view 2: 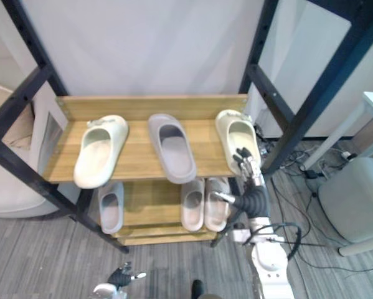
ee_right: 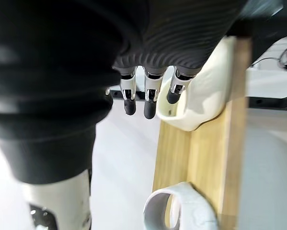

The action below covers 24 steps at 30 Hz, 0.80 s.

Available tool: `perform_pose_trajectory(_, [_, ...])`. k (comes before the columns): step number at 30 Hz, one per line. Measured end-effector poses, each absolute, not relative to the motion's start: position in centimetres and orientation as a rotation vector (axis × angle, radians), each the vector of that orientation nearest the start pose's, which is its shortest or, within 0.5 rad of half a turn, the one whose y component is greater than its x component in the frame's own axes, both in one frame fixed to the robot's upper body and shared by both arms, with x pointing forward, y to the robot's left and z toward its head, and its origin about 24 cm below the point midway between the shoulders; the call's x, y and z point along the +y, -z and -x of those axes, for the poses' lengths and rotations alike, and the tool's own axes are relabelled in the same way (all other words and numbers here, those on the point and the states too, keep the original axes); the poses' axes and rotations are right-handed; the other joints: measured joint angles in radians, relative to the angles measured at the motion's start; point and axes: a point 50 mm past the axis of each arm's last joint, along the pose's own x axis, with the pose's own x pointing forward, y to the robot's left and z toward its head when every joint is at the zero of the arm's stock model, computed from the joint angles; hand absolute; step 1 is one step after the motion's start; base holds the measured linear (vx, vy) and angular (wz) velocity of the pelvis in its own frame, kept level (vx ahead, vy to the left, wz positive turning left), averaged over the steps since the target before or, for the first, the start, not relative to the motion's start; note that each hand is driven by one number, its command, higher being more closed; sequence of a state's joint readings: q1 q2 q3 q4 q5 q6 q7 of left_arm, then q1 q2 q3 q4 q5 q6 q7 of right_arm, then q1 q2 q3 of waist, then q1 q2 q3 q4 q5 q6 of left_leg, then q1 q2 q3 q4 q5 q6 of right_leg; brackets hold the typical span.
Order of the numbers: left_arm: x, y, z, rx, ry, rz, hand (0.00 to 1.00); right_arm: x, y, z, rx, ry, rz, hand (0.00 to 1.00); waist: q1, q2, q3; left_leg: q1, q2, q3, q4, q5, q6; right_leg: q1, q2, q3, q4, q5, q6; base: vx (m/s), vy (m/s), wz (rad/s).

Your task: Organize the slippers on the shoe rack

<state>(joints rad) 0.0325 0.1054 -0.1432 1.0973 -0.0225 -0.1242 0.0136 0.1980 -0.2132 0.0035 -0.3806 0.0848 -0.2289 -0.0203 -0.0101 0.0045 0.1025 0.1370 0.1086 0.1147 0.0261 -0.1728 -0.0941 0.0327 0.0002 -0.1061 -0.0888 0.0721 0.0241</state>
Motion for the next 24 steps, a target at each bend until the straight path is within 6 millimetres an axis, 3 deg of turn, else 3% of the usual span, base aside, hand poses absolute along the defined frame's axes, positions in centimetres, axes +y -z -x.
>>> perform_pose_trajectory(8, [17.4, 15.7, -11.6, 1.002, 0.052, -0.15, 0.0, -18.0, -13.7, -22.8, -0.525, -0.031, 0.161, 0.0, 0.008, -0.005, 0.001, -0.029, -0.008, -0.033, -0.006, 0.006, 0.007, -0.016, -0.009, -0.028, 0.0, -0.003, 0.005, 0.03, 0.014, 0.12])
perform_pose_trajectory(15, [17.6, 15.6, -11.7, 0.998, 0.063, -0.149, 0.0, -18.6, -13.7, -26.9, -0.472, -0.019, 0.209, 0.0, 0.019, -0.02, 0.003, -0.033, -0.018, -0.043, -0.007, 0.01, 0.014, -0.015, -0.018, -0.037, 0.0, -0.003, 0.005, 0.0, 0.009, 0.04])
perform_pose_trajectory(24, [18.0, 15.4, -12.1, 0.982, 0.061, -0.159, 0.0, -19.4, -15.0, -30.5, -0.448, 0.025, 0.261, 0.0, 0.022, -0.041, 0.013, -0.034, -0.018, -0.047, -0.009, 0.014, 0.013, -0.015, -0.019, -0.04, 0.0, -0.003, 0.005, 0.0, 0.0, 0.0])
